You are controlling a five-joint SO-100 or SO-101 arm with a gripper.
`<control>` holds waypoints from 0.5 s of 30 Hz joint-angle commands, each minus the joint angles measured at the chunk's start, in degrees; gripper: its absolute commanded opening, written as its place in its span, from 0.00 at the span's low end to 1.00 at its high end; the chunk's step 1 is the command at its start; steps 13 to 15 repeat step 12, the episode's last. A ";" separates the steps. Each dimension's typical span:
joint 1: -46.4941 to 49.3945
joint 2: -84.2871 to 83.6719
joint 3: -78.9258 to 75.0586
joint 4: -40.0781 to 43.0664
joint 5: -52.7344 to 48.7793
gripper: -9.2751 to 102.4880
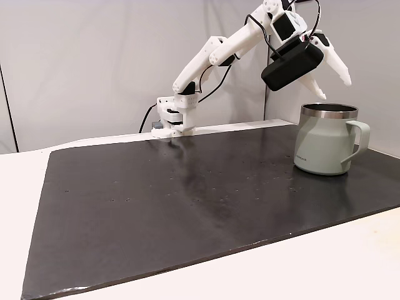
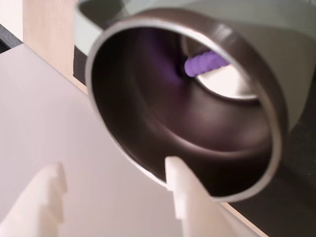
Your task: Grasp a pengrip and put it in the cup.
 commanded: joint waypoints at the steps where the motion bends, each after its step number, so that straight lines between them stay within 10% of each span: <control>1: -0.09 1.85 -1.32 0.18 -0.44 0.26; 15: -0.18 0.70 -2.37 -0.35 -1.05 0.25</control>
